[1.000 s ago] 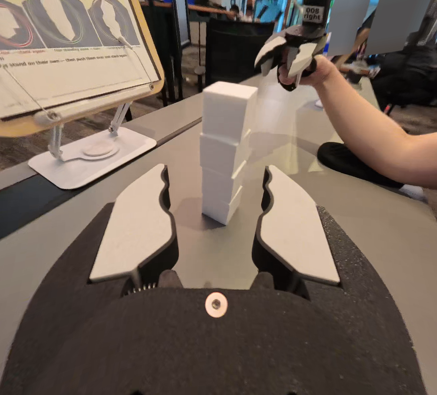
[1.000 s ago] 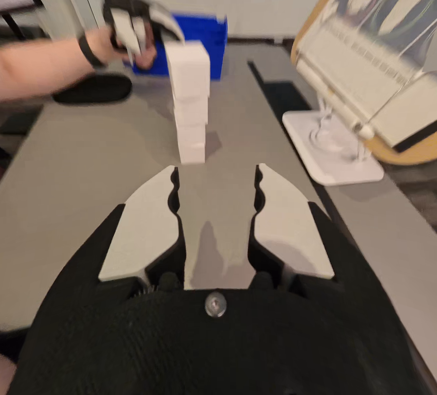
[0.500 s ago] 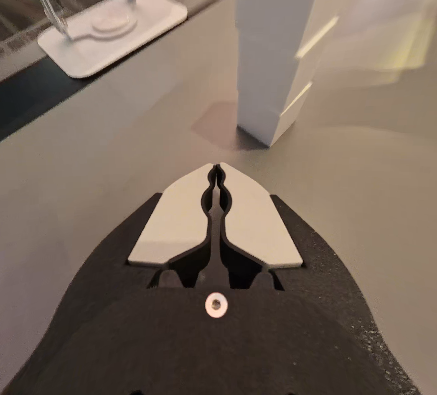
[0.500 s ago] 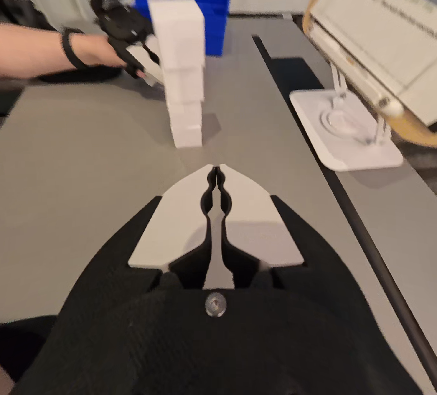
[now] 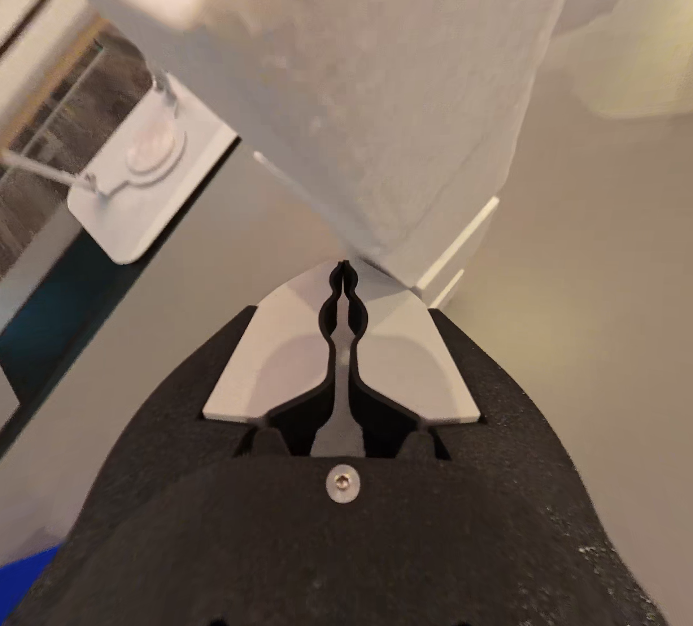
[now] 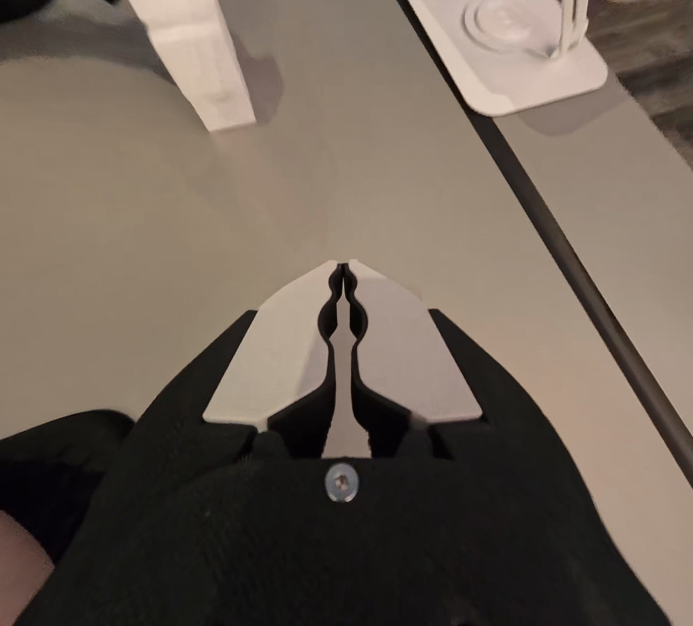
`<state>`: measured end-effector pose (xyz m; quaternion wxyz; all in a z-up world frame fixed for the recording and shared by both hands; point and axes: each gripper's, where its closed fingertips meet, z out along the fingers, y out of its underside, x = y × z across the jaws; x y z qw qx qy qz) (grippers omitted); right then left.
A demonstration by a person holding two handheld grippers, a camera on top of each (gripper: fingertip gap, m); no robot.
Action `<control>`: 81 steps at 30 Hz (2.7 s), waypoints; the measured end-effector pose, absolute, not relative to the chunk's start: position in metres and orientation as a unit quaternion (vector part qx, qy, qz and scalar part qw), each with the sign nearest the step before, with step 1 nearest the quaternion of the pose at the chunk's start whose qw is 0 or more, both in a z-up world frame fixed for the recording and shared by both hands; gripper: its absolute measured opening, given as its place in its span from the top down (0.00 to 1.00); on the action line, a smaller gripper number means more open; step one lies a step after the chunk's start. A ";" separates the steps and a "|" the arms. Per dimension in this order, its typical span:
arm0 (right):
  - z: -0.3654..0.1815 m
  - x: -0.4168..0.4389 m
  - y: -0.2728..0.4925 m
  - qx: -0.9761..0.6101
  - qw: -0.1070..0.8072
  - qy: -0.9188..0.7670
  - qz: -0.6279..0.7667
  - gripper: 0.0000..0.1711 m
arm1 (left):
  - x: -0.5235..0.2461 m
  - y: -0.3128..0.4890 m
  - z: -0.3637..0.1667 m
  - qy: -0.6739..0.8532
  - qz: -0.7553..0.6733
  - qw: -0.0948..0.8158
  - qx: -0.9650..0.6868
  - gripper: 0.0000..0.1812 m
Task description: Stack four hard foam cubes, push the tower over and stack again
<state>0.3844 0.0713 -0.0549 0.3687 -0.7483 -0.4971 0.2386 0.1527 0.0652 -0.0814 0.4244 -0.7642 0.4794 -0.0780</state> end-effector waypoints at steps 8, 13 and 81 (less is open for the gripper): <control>-0.021 0.430 0.062 -0.746 0.437 -0.446 0.230 1.00 | 0.201 0.061 -0.027 0.496 -0.088 0.481 -0.718 1.00; -0.032 0.466 0.048 -0.792 0.404 -0.366 0.274 0.98 | 0.190 0.048 -0.047 0.439 -0.232 0.463 -0.734 0.85; -0.076 0.261 0.041 -0.729 0.394 -0.506 0.238 0.62 | 0.122 0.070 0.003 0.430 -0.165 0.542 -0.703 0.67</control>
